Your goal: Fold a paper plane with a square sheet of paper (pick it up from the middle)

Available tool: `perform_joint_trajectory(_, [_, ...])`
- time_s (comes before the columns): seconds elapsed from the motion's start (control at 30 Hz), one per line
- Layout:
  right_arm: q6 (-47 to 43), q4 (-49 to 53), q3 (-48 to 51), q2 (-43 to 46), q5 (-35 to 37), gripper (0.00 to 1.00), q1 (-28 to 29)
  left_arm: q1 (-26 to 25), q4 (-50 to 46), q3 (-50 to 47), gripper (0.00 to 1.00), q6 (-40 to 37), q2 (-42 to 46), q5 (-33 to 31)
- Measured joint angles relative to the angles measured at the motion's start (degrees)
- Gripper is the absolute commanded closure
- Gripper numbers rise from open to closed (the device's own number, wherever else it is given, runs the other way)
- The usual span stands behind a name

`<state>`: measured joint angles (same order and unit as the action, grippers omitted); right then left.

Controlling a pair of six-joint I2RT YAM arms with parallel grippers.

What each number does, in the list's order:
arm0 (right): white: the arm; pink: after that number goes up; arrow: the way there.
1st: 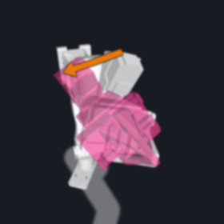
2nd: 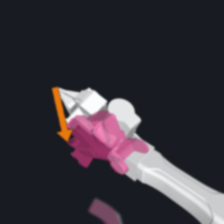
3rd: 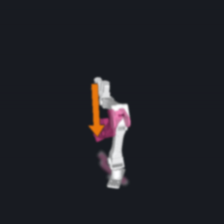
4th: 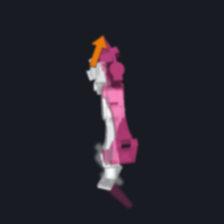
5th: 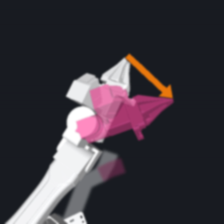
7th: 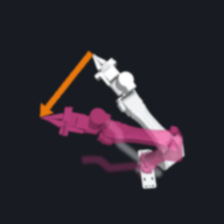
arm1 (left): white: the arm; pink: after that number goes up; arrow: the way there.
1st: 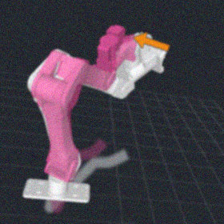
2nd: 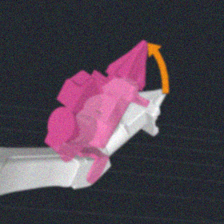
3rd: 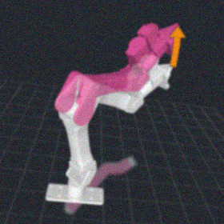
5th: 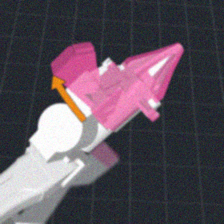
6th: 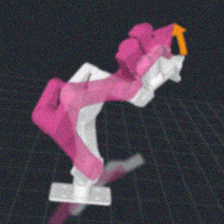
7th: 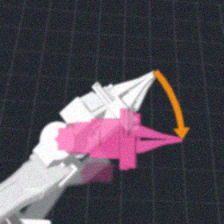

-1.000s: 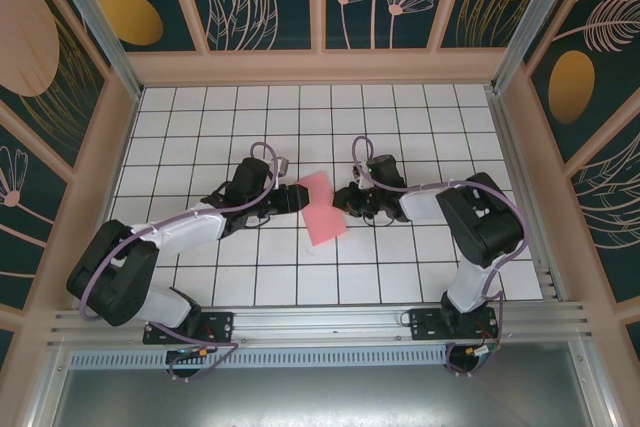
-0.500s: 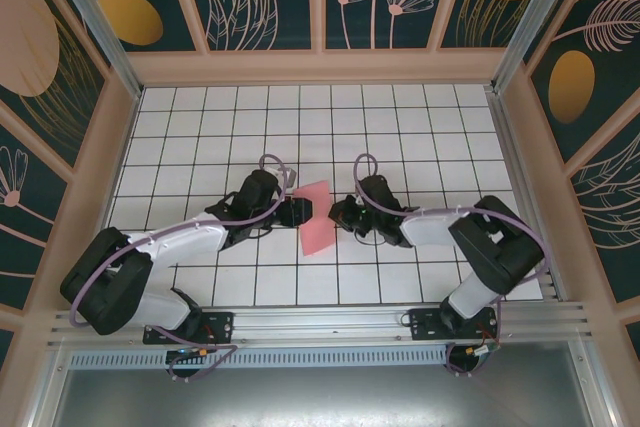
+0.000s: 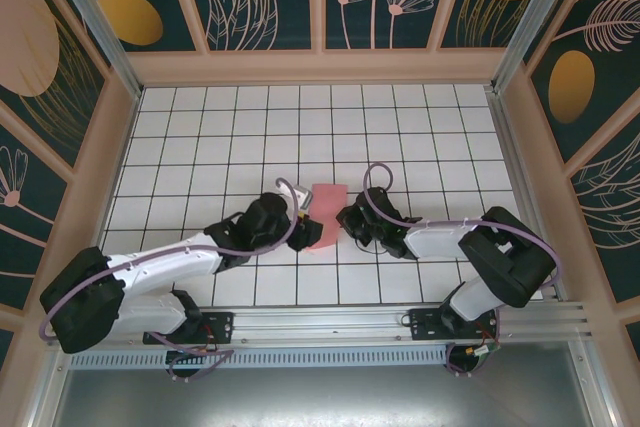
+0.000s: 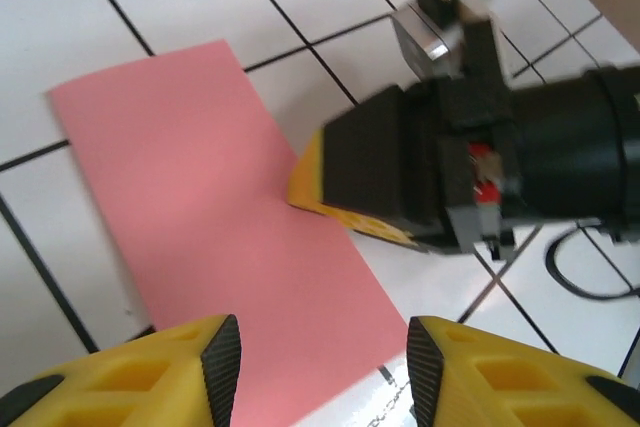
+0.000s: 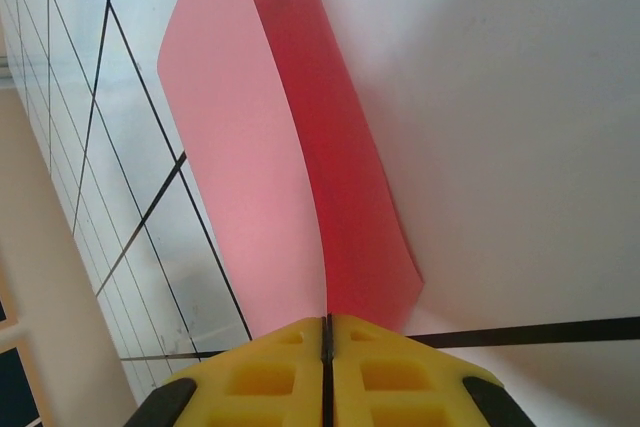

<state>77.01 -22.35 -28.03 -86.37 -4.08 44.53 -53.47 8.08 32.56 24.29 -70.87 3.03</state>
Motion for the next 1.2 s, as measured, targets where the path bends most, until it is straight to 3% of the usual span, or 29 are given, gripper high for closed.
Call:
perform_joint_trajectory(0.33, [-1.05, 1.36, -0.48, 0.09, -0.81, 0.88, -1.01, -13.79, -0.98, 0.00, 0.44, -8.83, -2.58, -15.63])
perform_joint_trajectory(0.5, [-2.12, 1.79, -0.76, 0.13, -1.92, 0.88, -1.88, -17.77, 5.44, -4.09, 0.42, -16.65, -2.78, -19.67])
perform_joint_trajectory(0.77, [-3.19, 2.05, -0.85, 0.85, -2.71, 0.87, -2.23, -18.01, 18.86, -12.59, 0.42, -28.65, -5.64, -20.55])
perform_joint_trajectory(1.0, [-3.61, 2.12, -0.85, 0.85, -3.48, 0.87, -2.25, -18.01, 28.46, -12.90, 0.44, -38.14, -12.31, -22.88])
perform_joint_trajectory(1.2, [-3.65, 2.23, -0.85, 0.85, -3.52, 0.87, -2.25, -18.01, 32.44, -12.02, 0.47, -40.92, -16.94, -26.05])
